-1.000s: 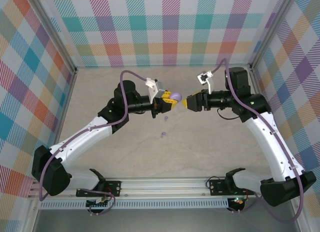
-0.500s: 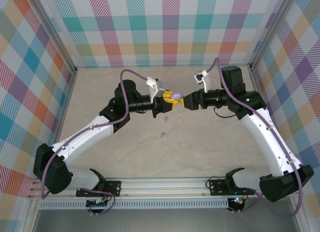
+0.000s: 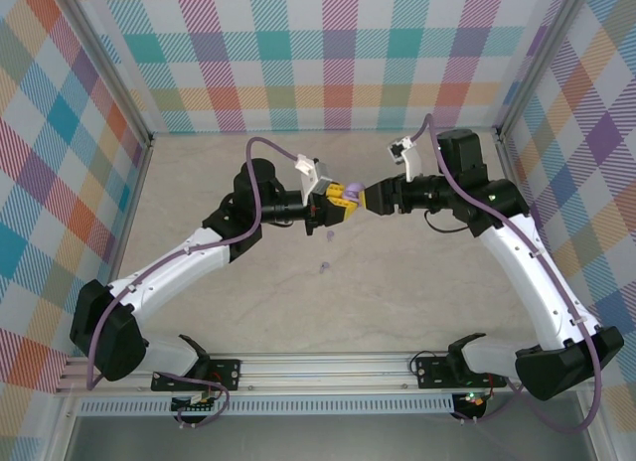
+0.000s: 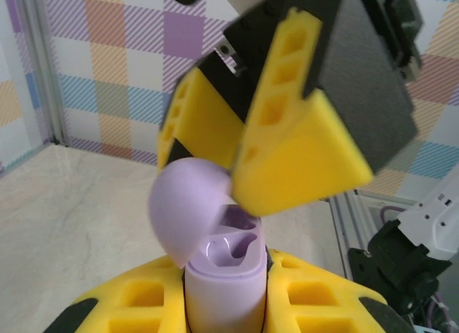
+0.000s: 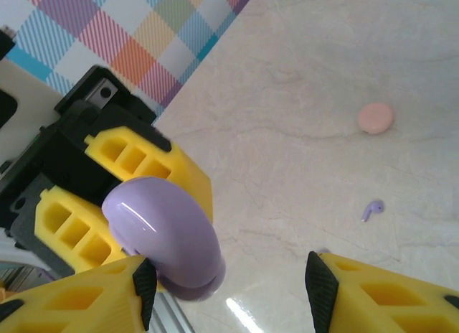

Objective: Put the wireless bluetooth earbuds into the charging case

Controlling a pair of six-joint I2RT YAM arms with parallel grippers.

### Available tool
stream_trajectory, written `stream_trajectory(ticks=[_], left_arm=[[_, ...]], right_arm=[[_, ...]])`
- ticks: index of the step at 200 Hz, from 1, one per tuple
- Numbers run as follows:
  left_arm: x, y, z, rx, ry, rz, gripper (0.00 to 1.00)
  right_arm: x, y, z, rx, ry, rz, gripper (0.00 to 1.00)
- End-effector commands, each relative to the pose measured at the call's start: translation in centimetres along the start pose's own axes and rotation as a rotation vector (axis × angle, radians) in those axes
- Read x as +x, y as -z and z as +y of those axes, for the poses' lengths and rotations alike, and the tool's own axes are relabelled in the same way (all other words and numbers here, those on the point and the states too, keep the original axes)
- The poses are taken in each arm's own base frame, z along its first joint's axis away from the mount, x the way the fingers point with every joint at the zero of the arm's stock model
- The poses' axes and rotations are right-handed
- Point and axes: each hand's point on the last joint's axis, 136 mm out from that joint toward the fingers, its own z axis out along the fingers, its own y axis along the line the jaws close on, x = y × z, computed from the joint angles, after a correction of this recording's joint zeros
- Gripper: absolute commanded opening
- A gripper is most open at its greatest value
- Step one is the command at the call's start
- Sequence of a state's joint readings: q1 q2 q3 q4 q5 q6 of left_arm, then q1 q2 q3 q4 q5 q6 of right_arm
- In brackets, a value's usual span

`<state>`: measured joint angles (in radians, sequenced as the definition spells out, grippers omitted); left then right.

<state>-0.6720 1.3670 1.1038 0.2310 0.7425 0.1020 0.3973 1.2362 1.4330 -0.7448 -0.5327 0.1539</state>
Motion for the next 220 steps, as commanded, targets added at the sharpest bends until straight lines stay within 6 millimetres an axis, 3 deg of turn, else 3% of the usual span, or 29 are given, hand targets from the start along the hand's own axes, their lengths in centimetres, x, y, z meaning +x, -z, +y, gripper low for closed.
stream_trajectory(ticks=[1,42,68,94,115,161,220], left_arm=[[-1.5,-0.1,-2.2,0.093,-0.052,-0.029,0.06],[-1.3,-0.2,-1.9,0.080,-0.042,-0.021,0.05],[-1.0,-0.2,-0.3,0.005,0.014,-0.006,0.05],[-0.9,0.2,1.2,-0.014,0.104,-0.006,0.06],[-1.2,0.9,2.0,-0.024,0.140,-0.023,0.05],[-1.8,3.3,2.7,-0.057,0.159,-0.063,0.06],[-2.2,5.6,1.5,-0.094,0.176,-0.067,0.06]], right_arm=[[-1.5,0.5,-0.3,0.048,0.009,-0.055,0.58],[-1.7,0.9,-0.4,0.065,0.013,-0.068,0.58],[-2.1,1.8,-0.6,0.109,0.022,-0.114,0.60],[-2.1,2.7,-4.2,0.315,-0.033,-0.158,0.62],[-0.9,2.5,-7.5,0.448,-0.110,-0.117,0.63],[2.8,-2.3,-11.3,0.460,-0.244,0.085,0.63],[7.4,-10.6,-13.4,0.291,-0.378,0.309,0.57]])
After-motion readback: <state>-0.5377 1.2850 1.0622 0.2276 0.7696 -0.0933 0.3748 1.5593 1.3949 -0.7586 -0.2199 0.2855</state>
